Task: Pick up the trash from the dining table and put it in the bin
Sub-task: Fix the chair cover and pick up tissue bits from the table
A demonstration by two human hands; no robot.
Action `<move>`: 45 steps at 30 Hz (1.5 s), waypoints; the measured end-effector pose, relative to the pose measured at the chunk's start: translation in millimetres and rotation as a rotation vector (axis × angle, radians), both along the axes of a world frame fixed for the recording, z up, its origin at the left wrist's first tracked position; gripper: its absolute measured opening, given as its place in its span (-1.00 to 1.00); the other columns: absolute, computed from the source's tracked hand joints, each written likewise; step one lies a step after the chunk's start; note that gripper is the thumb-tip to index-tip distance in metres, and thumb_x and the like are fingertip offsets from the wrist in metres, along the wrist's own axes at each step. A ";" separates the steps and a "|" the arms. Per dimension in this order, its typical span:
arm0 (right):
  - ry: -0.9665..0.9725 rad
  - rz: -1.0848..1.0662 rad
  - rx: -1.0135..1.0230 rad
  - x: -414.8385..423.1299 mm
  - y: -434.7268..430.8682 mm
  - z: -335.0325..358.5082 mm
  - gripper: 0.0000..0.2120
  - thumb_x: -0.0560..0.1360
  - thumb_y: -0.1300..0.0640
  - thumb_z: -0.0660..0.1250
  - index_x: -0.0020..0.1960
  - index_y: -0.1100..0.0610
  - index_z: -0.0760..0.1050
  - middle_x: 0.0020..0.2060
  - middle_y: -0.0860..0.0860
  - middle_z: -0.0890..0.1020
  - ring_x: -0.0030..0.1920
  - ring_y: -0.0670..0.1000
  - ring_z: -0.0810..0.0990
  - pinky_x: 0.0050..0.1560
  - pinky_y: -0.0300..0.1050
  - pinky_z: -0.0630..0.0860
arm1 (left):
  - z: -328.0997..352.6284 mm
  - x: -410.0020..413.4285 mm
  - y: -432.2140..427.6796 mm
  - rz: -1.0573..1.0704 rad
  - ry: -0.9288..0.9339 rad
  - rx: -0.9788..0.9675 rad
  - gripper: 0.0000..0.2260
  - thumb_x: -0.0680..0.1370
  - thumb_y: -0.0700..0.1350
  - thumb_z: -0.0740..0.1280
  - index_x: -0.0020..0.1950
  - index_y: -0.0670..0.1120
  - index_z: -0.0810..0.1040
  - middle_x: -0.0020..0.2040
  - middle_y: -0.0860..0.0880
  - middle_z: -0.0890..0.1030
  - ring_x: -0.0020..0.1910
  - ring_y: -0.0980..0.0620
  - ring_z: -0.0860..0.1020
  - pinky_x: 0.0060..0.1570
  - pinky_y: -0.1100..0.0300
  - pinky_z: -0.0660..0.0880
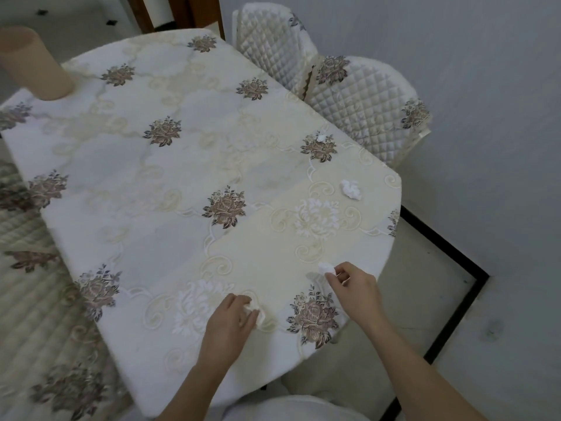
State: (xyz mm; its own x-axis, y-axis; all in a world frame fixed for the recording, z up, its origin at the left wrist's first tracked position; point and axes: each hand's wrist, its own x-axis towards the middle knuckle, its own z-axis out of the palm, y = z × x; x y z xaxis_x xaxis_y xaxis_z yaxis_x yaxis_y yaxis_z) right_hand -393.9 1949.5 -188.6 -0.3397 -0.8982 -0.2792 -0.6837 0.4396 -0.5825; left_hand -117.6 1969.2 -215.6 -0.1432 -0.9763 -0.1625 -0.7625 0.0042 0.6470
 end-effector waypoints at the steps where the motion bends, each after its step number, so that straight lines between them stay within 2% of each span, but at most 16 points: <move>1: -0.017 -0.010 -0.024 2.3 -1.0 7.4 -0.85 0.51 -0.09 0.36 -0.18 -0.07 0.49 -0.36 -0.16 0.56 -0.32 -0.15 0.55 -0.32 -0.18 0.42 | 7.7 -3.7 -5.8 0.027 0.042 -0.015 -0.83 0.51 -0.10 0.45 0.08 -0.06 0.60 -0.08 0.09 0.53 -0.27 0.16 0.49 -0.25 0.43 0.34; 4: -0.069 -0.036 -0.100 9.9 -4.3 29.6 -0.84 0.52 -0.08 0.36 -0.19 -0.06 0.49 -0.35 -0.16 0.57 -0.32 -0.16 0.55 -0.29 -0.15 0.47 | 35.7 -18.1 -23.6 0.076 0.158 -0.094 -0.84 0.51 -0.08 0.46 0.06 0.00 0.59 -0.10 0.14 0.55 -0.24 0.18 0.53 -0.25 0.46 0.37; 7: -0.131 -0.065 -0.185 18.0 -8.3 50.5 -0.86 0.52 -0.07 0.38 -0.15 -0.05 0.50 -0.34 -0.14 0.59 -0.32 -0.11 0.56 -0.23 -0.08 0.52 | 67.0 -34.0 -38.4 0.133 0.288 -0.156 -0.86 0.50 -0.08 0.46 0.03 0.04 0.58 -0.12 0.16 0.56 -0.24 0.10 0.55 -0.25 0.39 0.40; 10: -0.179 -0.075 -0.262 25.4 -11.7 67.2 -0.86 0.52 -0.06 0.39 -0.15 -0.04 0.51 -0.34 -0.12 0.60 -0.34 -0.10 0.56 -0.22 -0.09 0.53 | 90.0 -45.4 -48.8 0.180 0.371 -0.182 -0.88 0.52 -0.05 0.44 0.03 0.03 0.58 -0.09 0.15 0.57 -0.22 0.11 0.55 -0.26 0.33 0.42; 16: -0.274 -0.066 -0.362 31.0 -9.7 90.8 -0.87 0.50 -0.04 0.41 -0.15 -0.01 0.54 -0.36 -0.10 0.60 -0.34 -0.12 0.54 -0.22 -0.13 0.52 | 112.0 -51.1 -48.0 0.246 0.410 -0.225 -0.89 0.52 -0.05 0.43 0.03 0.05 0.57 -0.06 0.13 0.58 -0.20 0.13 0.55 -0.27 0.35 0.43; 22: -0.343 0.025 -0.413 38.3 -12.7 113.9 -0.88 0.50 -0.01 0.42 -0.13 0.01 0.55 -0.35 -0.08 0.61 -0.30 -0.13 0.55 -0.24 -0.22 0.48 | 130.6 -43.2 -20.3 0.390 0.416 -0.274 -0.90 0.52 -0.07 0.43 0.02 0.02 0.59 -0.05 0.11 0.59 -0.21 0.14 0.54 -0.24 0.24 0.46; 24: -0.371 0.080 -0.436 50.9 -13.7 121.2 -0.88 0.51 0.02 0.42 -0.15 0.03 0.55 -0.37 -0.09 0.60 -0.31 -0.16 0.54 -0.30 -0.37 0.41 | 136.6 -32.9 -6.0 0.445 0.421 -0.297 -0.91 0.52 -0.08 0.44 -0.01 0.04 0.58 -0.07 0.11 0.60 -0.22 0.15 0.54 -0.26 0.21 0.49; 26: -0.401 0.147 -0.451 68.1 -10.9 124.8 -0.88 0.51 0.03 0.42 -0.15 0.03 0.54 -0.38 -0.10 0.60 -0.31 -0.17 0.54 -0.32 -0.41 0.39 | 140.4 -18.7 10.4 0.503 0.400 -0.325 -0.89 0.52 -0.09 0.44 -0.04 0.08 0.56 -0.09 0.10 0.60 -0.23 0.14 0.54 -0.25 0.21 0.49; 32: -0.496 0.382 -0.355 128.6 12.8 113.8 -0.88 0.50 -0.01 0.42 -0.16 -0.01 0.55 -0.35 -0.07 0.63 -0.29 -0.14 0.57 -0.29 -0.36 0.44 | 139.1 21.2 81.0 0.791 0.342 -0.372 -0.81 0.51 -0.11 0.46 -0.04 0.16 0.52 -0.09 0.12 0.58 -0.24 0.17 0.53 -0.28 0.33 0.44; 38: -0.567 0.672 -0.276 206.9 48.9 117.2 -0.88 0.50 0.01 0.42 -0.18 0.00 0.55 -0.37 -0.09 0.63 -0.29 -0.14 0.58 -0.30 -0.41 0.41 | 141.1 70.7 165.3 1.092 0.258 -0.422 -0.87 0.50 -0.08 0.46 0.00 0.08 0.57 -0.09 0.11 0.61 -0.23 0.21 0.54 -0.23 0.30 0.47; 43: -0.576 0.881 -0.262 271.4 79.8 124.4 -0.87 0.49 -0.02 0.42 -0.18 0.01 0.56 -0.35 -0.08 0.63 -0.28 -0.12 0.58 -0.29 -0.36 0.42 | 150.9 108.9 224.7 1.274 0.223 -0.512 -0.80 0.51 -0.11 0.45 -0.08 0.21 0.54 -0.12 0.10 0.61 -0.24 0.16 0.54 -0.25 0.30 0.49; 45: -0.567 0.950 -0.264 296.1 92.8 125.0 -0.85 0.49 -0.03 0.42 -0.18 0.02 0.56 -0.35 -0.09 0.62 -0.27 -0.13 0.57 -0.30 -0.40 0.40 | 153.6 124.3 243.1 1.323 0.196 -0.537 -0.80 0.51 -0.12 0.45 -0.09 0.20 0.54 -0.13 0.10 0.61 -0.24 0.16 0.54 -0.25 0.32 0.47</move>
State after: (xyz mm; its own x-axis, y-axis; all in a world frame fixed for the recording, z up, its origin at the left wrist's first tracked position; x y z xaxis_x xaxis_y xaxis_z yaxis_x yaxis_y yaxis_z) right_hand -97.8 2042.3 -63.6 0.6253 -0.7780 0.0607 -0.2827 -0.2983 -0.9116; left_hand 6.7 2212.3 -62.0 0.9225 -0.3433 0.1764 -0.3000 -0.3500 0.8874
